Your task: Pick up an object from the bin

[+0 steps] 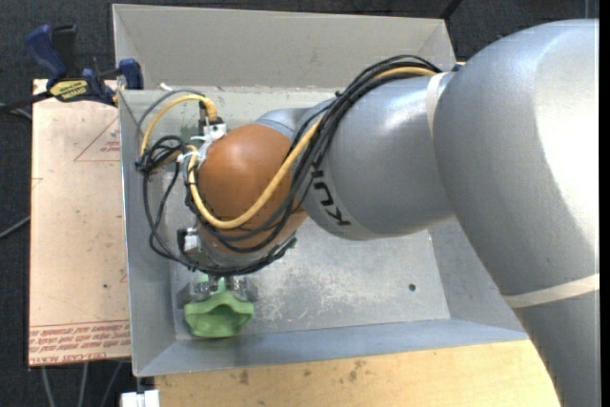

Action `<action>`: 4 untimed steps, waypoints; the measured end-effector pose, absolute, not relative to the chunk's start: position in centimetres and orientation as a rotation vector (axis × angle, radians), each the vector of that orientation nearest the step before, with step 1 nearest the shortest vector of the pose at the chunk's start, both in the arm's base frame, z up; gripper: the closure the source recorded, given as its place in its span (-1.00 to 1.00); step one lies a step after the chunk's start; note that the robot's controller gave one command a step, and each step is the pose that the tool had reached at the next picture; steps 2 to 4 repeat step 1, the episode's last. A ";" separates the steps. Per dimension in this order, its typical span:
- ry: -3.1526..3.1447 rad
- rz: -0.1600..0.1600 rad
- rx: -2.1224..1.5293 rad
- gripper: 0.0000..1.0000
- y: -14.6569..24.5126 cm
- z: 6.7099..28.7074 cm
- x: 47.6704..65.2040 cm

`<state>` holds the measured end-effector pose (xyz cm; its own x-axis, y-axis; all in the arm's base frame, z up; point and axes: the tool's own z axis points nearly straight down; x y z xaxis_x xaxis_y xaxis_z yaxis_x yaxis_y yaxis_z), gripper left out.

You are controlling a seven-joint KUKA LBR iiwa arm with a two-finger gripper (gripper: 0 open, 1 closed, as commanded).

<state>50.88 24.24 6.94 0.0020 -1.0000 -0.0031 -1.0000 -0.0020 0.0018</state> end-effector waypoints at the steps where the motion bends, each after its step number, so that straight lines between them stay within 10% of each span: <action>1: 2.231 -0.003 -2.196 1.00 24.5 26.2 50.9; 4: 2.231 -0.003 -2.196 1.00 24.5 26.2 50.9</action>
Offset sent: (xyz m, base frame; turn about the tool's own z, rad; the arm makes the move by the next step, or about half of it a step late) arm -0.0020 0.0015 0.1877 0.0136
